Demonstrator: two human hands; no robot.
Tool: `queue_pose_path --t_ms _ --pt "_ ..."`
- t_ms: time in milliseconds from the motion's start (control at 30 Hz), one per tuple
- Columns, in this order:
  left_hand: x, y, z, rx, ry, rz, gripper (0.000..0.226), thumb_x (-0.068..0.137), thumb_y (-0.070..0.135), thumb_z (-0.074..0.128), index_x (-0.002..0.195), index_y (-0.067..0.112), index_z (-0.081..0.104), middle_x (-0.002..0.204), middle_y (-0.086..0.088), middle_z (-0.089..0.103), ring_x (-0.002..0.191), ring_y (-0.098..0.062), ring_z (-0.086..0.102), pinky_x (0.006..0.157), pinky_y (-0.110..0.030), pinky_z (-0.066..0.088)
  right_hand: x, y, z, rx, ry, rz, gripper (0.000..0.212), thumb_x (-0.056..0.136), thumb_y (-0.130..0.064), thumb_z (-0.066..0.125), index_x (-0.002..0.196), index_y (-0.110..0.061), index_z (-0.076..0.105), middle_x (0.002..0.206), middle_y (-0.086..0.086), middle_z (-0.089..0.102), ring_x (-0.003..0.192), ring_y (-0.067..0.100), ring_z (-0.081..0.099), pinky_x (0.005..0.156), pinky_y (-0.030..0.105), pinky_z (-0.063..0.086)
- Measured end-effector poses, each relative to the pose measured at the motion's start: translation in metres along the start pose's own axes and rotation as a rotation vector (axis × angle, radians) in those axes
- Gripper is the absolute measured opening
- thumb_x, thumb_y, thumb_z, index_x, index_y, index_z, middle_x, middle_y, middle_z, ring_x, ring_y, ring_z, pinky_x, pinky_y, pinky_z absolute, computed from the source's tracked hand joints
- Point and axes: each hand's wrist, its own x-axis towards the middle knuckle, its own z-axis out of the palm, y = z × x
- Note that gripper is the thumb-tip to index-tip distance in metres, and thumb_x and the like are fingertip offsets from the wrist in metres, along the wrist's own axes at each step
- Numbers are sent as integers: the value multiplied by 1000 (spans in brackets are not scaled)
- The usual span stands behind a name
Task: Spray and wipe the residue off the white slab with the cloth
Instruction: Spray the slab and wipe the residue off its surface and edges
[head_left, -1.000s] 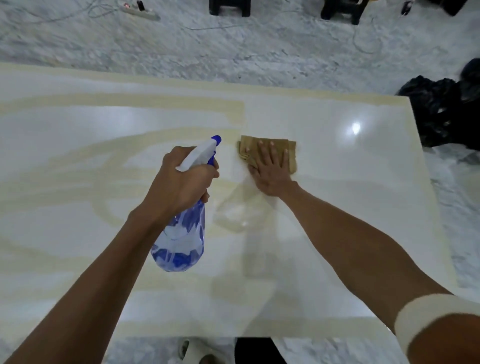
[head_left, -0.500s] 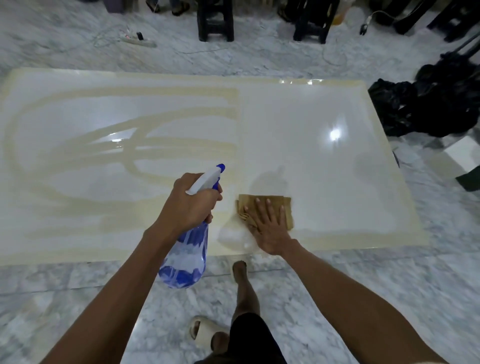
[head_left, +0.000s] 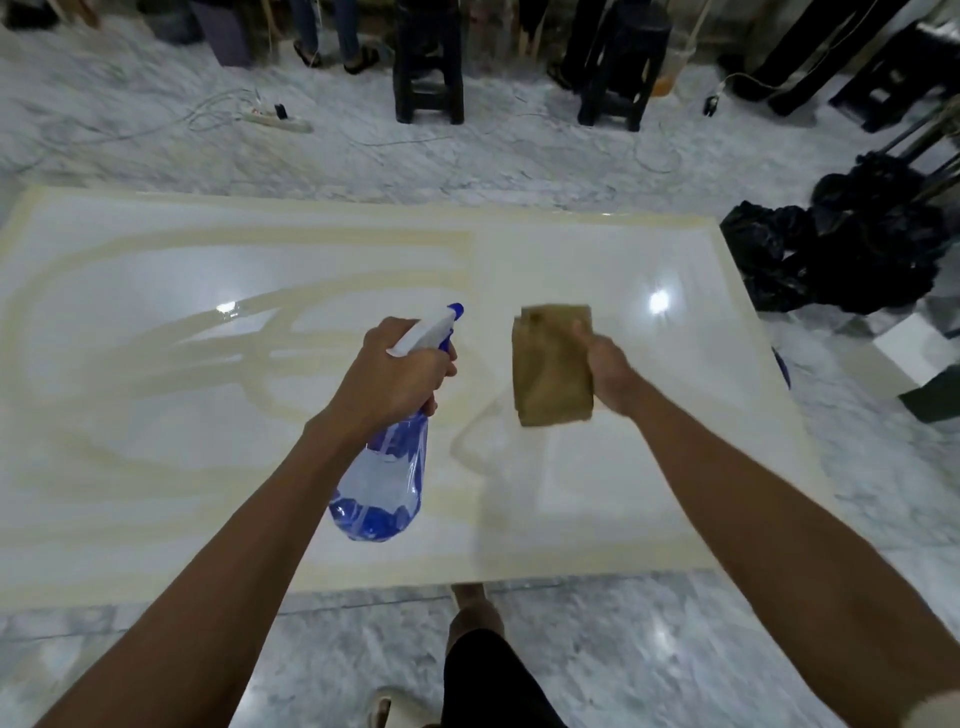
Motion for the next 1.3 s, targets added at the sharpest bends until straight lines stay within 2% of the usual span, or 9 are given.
queue_pose_path --t_ms 233,333,433,533,633,900,1067,1233,1300 --pt "120 14 -38 37 98 -6 17 81 1 51 81 1 67 87 -13 75 39 -18 55 50 -35 54 208 -114 58 -613 65 -413 44 103 -54 29 83 -23 54 72 -3 53 61 12 47 64 30 35" --pt "155 2 -50 47 162 -22 18 83 -5 50 80 1 67 83 -10 75 37 -16 54 56 -46 59 323 -96 89 -847 62 -400 76 89 -80 5 122 -34 55 111 3 66 93 26 64 88 47 50" --pt "169 -12 -59 28 189 -45 18 79 -1 50 81 1 68 84 -9 75 36 -14 53 58 -49 60 348 -54 133 -1191 -55 -250 77 95 -73 3 157 -30 18 163 11 25 149 38 24 118 64 15" --pt "166 -26 -63 43 188 -60 19 79 1 48 80 2 67 86 -13 74 37 -13 53 54 -44 59 320 -25 150 -1381 -53 -328 59 105 -52 9 159 -34 -7 167 2 -15 153 29 -17 119 60 -14" --pt "149 -35 -63 83 176 -90 22 82 -4 48 81 5 68 86 -11 75 40 -14 57 47 -26 53 287 -7 143 -1422 -70 -374 59 105 -51 11 158 -34 -7 167 1 -16 154 27 -17 119 60 -13" --pt "42 -43 -64 42 101 -63 19 84 -4 49 85 -2 69 70 -1 72 40 -17 57 51 -31 54 89 110 148 -1447 -161 -423 64 90 -55 -8 150 -38 -21 167 8 -12 153 36 -11 116 63 -11" --pt "-37 -65 -64 5 37 -52 17 87 -2 50 88 -8 66 88 -16 75 37 -16 54 52 -35 54 -48 193 158 -1342 -152 -484 65 102 -45 23 158 -36 -9 161 14 31 149 37 20 117 54 2" --pt "-80 -79 -65 -40 -8 -66 16 83 2 53 85 -6 66 87 -22 74 35 -15 52 60 -44 58 -124 217 168 -1398 -353 -303 62 98 -55 -7 157 -35 -6 166 5 -7 151 21 -19 115 47 -25" --pt "-81 -76 -68 -43 -16 -52 17 82 3 53 85 -6 67 87 -23 73 36 -15 53 59 -42 57 -125 191 165 -1112 -416 -118 79 94 -69 3 160 -26 13 168 6 2 155 26 1 124 50 -6"
